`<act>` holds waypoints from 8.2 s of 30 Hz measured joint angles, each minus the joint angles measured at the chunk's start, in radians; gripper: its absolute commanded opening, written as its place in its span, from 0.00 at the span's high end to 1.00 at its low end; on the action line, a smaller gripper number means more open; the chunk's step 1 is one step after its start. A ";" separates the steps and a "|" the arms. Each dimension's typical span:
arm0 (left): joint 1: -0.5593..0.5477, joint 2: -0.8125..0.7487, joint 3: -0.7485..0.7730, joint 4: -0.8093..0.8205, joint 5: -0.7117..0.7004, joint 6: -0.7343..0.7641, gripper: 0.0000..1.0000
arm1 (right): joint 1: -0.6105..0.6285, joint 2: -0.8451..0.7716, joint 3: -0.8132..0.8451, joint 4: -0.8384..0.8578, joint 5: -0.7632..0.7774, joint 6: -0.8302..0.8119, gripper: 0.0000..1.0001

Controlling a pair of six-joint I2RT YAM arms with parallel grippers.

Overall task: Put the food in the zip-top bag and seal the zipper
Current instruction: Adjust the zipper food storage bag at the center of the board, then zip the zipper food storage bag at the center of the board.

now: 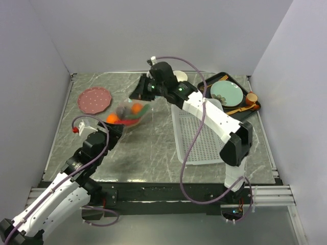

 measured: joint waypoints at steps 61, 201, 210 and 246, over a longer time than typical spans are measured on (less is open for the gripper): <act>-0.060 0.631 -0.225 1.092 0.602 -0.342 0.78 | -0.012 -0.427 -0.853 0.154 0.080 0.092 0.94; -0.058 0.125 -0.238 0.457 0.489 -0.119 0.99 | -0.292 -0.319 -0.809 0.241 -0.120 0.134 0.93; -0.051 0.111 -0.238 0.437 0.505 -0.091 0.99 | -0.333 -0.271 -0.781 0.242 -0.161 0.115 0.92; -0.045 0.276 -0.256 0.595 0.676 -0.024 0.99 | -0.403 -0.178 -0.779 0.361 -0.166 0.186 0.93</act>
